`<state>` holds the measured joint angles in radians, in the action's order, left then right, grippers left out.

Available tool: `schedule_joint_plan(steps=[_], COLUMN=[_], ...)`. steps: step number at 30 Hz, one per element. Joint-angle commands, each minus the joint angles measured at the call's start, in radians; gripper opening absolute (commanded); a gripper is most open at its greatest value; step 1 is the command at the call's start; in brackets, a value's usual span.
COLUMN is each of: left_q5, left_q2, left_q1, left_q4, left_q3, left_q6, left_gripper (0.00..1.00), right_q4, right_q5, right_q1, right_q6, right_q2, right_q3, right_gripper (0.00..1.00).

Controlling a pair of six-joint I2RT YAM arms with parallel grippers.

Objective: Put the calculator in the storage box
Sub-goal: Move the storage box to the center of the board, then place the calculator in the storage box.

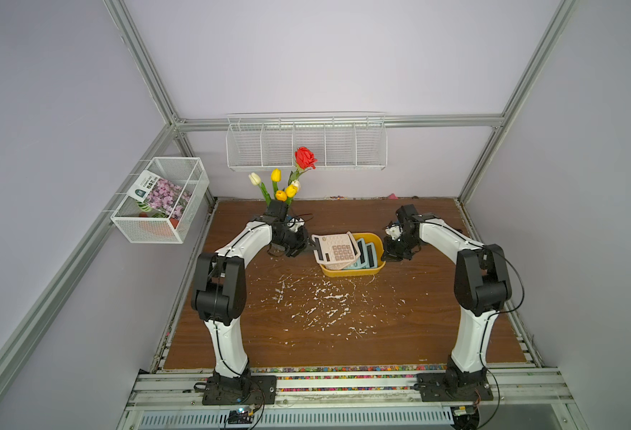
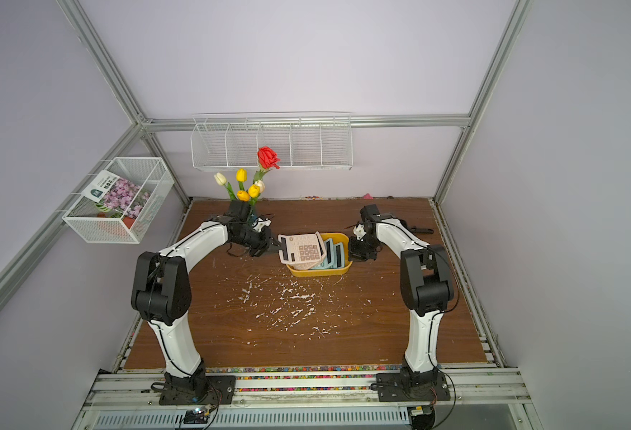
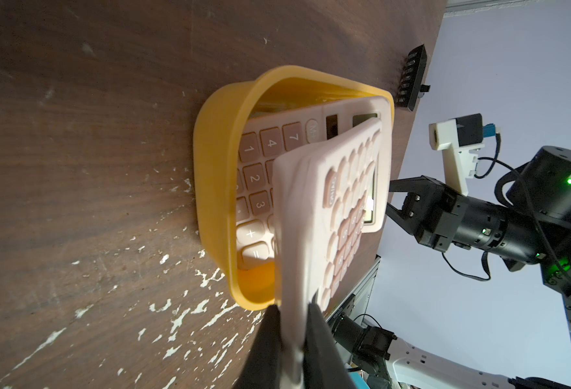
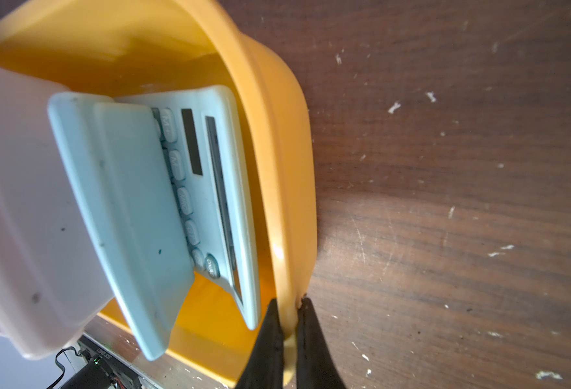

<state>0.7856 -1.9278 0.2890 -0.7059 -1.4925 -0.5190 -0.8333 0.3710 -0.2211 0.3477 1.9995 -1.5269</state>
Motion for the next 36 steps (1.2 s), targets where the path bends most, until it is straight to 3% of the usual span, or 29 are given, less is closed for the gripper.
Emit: schedule_joint_plan(steps=[1,36], left_q5=[0.006,-0.006], left_q2=[0.004,-0.068], left_q1=[0.002,0.001], left_q4=[0.051,0.042], left_q3=[-0.003,-0.026], left_q6=[-0.008,0.009], left_gripper=[0.18,0.3], right_q4=[-0.073,-0.077], right_q5=[0.02,0.04], right_q1=[-0.004,-0.006], right_q6=[-0.018,-0.023], right_q2=[-0.014,-0.005], right_q3=[0.031,0.04], right_gripper=[0.0,0.0])
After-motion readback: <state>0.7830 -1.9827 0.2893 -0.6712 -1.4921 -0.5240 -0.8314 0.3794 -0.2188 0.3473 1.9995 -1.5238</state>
